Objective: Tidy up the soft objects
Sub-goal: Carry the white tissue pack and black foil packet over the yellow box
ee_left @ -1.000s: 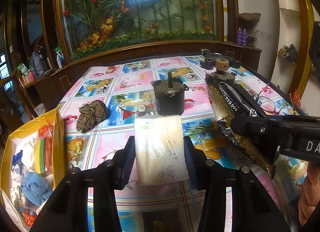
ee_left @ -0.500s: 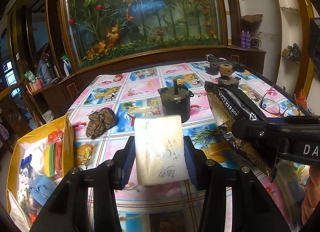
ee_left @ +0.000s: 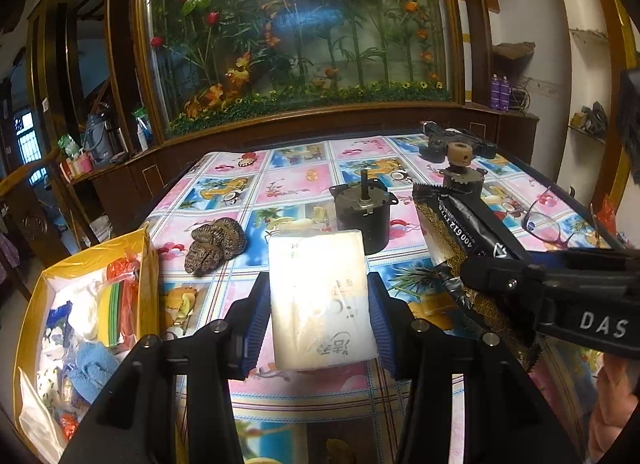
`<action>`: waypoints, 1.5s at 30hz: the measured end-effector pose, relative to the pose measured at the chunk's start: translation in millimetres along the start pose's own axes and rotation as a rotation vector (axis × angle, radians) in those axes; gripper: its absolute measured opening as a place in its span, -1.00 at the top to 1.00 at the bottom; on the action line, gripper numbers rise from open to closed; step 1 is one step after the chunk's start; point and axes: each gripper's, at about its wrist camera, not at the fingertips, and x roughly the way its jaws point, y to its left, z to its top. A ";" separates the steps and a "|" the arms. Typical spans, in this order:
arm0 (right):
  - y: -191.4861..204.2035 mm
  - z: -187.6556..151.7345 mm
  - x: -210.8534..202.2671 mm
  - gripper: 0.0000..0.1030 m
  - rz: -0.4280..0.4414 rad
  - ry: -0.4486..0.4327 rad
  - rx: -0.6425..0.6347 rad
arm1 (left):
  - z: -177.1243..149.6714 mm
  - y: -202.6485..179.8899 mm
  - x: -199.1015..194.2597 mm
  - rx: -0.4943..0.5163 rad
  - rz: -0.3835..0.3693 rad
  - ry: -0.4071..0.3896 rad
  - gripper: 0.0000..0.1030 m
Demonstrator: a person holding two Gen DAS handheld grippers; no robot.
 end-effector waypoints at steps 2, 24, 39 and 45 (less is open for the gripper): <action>0.8 -0.5 2.8 0.37 0.004 0.011 0.008 | -0.1 6.8 -7.2 -0.022 -0.013 -0.003 0.12; 184.7 25.3 61.3 0.36 0.257 0.163 -0.142 | -19.5 218.5 -60.8 -0.378 0.161 0.072 0.11; 294.6 19.2 157.7 0.36 0.223 0.307 -0.225 | -55.5 304.0 -26.9 -0.545 0.179 0.243 0.11; 299.9 18.9 176.5 0.32 0.200 0.309 -0.224 | -55.3 304.2 -28.0 -0.532 0.199 0.254 -0.09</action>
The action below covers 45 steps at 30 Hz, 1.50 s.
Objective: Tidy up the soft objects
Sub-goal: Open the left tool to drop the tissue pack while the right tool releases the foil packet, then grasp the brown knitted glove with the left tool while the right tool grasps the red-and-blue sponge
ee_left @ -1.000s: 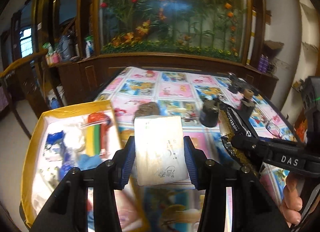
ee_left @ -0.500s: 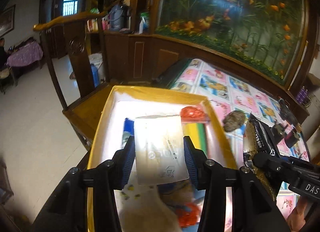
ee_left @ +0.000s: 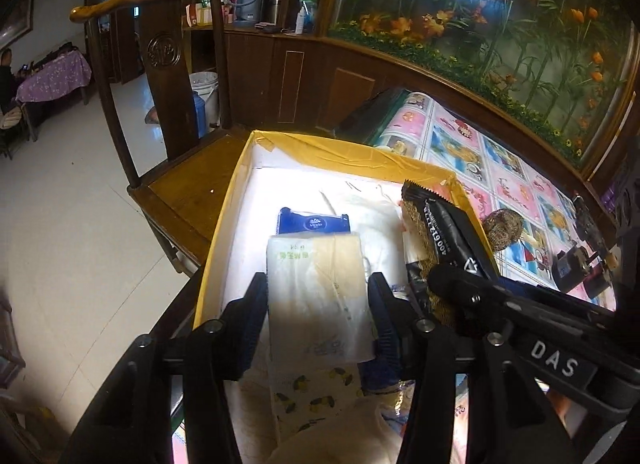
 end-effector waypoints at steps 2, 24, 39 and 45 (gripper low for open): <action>-4.8 1.0 0.5 0.22 0.032 0.009 -0.001 | -0.7 1.8 -1.3 -0.005 0.004 -0.003 -0.23; -145.8 -76.5 -131.6 0.03 0.192 -0.140 0.138 | -14.8 -75.6 -38.2 0.156 -0.066 -0.044 -0.43; -277.9 -137.6 -232.9 0.03 0.090 -0.329 0.335 | 36.6 -228.0 35.1 0.456 -0.126 0.101 -0.53; -279.9 -137.3 -238.4 0.03 0.095 -0.342 0.342 | 57.6 -249.8 101.7 0.457 -0.080 0.190 -0.53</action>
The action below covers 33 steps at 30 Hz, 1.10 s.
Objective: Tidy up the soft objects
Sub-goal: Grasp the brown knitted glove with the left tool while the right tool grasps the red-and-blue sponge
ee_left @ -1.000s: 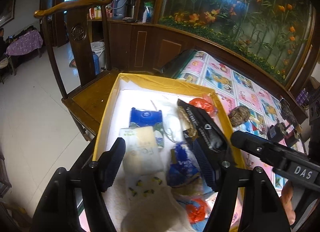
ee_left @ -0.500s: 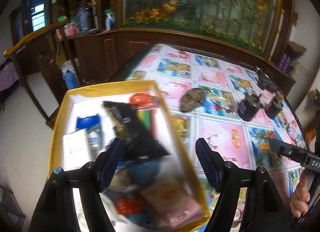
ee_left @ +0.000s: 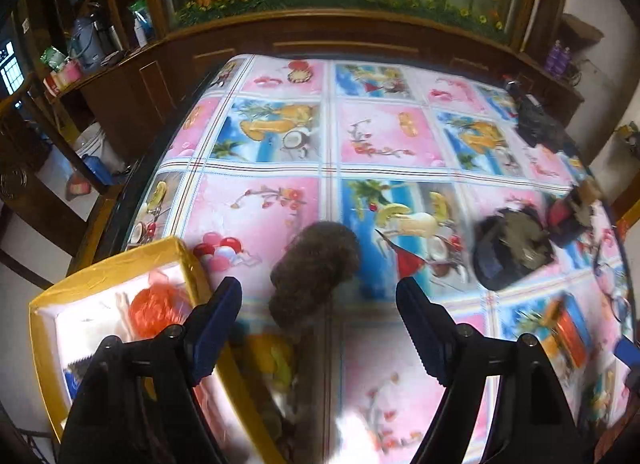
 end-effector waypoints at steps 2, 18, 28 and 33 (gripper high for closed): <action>-0.6 -1.0 -1.3 0.03 -0.007 -0.007 -0.002 | 5.9 -1.0 18.2 0.014 0.046 0.024 -0.53; -25.8 5.7 1.2 0.03 -0.270 0.010 0.050 | -34.8 -40.5 12.0 -0.046 -0.001 0.099 -0.13; -41.8 1.0 30.6 0.04 -0.410 0.106 -0.008 | -139.7 -100.6 -53.1 0.044 -0.127 0.023 -0.14; -39.0 -5.4 45.8 0.04 -0.420 0.150 -0.075 | -156.1 -103.8 -44.7 0.054 -0.128 -0.003 -0.15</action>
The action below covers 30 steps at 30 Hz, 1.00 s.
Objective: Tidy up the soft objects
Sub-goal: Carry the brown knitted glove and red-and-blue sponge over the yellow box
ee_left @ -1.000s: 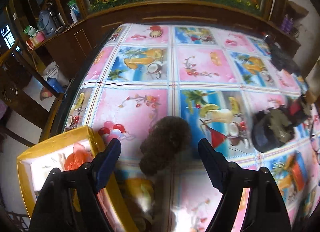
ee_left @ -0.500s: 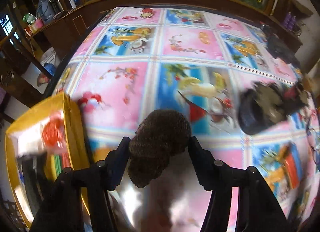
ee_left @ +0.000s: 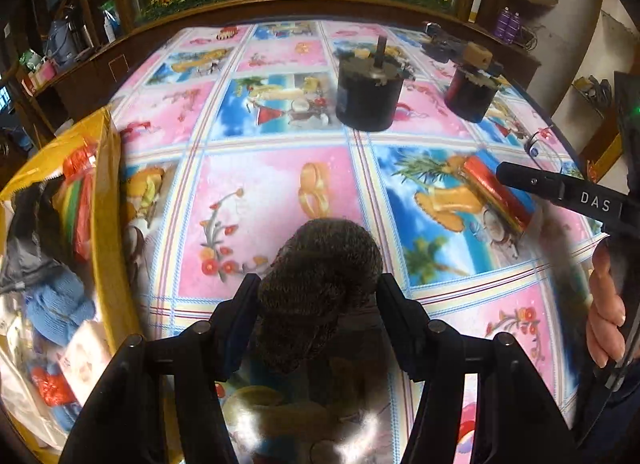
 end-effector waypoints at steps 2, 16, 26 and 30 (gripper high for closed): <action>3.4 -0.9 3.1 0.04 0.011 0.008 -0.020 | -2.2 -2.0 -1.4 0.016 0.018 -0.029 -0.16; 31.3 -9.5 0.8 -0.19 -0.080 -0.038 -0.150 | 6.0 4.7 22.8 0.014 0.038 -0.057 -0.23; 40.2 -17.7 17.4 0.04 -0.166 0.025 -0.206 | 5.1 5.2 21.2 0.021 0.045 -0.069 -0.15; 38.4 -17.1 11.8 0.13 -0.138 0.009 -0.169 | 4.5 4.5 16.7 0.023 0.045 -0.090 -0.12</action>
